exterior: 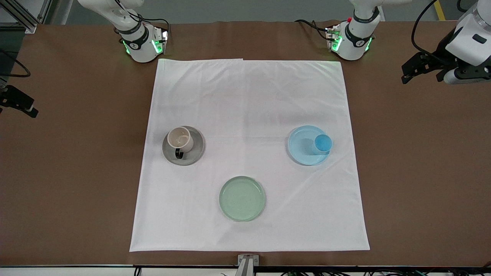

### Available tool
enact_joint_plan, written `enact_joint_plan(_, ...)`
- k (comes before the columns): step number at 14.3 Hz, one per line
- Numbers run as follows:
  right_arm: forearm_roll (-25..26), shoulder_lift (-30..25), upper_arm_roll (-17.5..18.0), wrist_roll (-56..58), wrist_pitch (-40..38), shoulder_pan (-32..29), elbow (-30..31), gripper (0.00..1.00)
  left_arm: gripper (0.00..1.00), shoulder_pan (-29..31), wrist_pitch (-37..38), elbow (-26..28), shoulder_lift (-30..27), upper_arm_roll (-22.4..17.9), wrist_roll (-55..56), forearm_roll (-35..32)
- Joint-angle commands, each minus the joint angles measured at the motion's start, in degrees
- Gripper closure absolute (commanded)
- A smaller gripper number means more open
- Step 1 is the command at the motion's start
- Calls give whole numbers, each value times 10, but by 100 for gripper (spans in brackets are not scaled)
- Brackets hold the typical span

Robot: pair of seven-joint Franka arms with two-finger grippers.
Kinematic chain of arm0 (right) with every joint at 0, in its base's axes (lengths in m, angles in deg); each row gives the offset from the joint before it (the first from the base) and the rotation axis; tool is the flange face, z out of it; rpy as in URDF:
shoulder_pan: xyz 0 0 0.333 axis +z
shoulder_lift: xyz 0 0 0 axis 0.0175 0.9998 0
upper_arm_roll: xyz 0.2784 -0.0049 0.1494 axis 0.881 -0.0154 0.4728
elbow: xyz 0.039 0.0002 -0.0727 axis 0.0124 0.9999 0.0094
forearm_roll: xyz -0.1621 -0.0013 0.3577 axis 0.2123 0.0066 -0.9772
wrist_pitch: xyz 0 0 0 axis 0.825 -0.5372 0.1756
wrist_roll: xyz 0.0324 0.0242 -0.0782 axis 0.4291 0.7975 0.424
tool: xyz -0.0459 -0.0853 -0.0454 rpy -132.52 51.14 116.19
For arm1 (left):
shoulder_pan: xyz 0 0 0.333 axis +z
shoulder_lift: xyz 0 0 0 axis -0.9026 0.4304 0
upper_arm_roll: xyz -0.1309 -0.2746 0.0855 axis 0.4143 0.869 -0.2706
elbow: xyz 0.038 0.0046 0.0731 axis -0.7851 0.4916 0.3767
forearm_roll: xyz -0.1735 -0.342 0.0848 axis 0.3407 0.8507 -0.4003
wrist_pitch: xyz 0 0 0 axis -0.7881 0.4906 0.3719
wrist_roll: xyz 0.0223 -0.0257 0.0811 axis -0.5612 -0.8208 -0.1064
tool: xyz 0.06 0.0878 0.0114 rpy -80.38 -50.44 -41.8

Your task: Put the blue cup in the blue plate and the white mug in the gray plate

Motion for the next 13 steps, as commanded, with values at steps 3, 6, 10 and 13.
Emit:
enact_joint_plan(3,-1,4,4,0,-8,-5,-11,0,0,-1,6,-15,14,3,-5,-5)
enact_joint_plan(6,-1,4,4,0,-7,-5,-11,0,0,-1,5,-15,14,4,-4,-5)
enact_joint_plan(10,-1,4,4,0,-7,-5,-12,0,0,-3,6,-16,14,4,1,-5)
enact_joint_plan(13,-1,4,4,0,-7,-5,-12,0,0,-2,6,-16,14,4,3,-4)
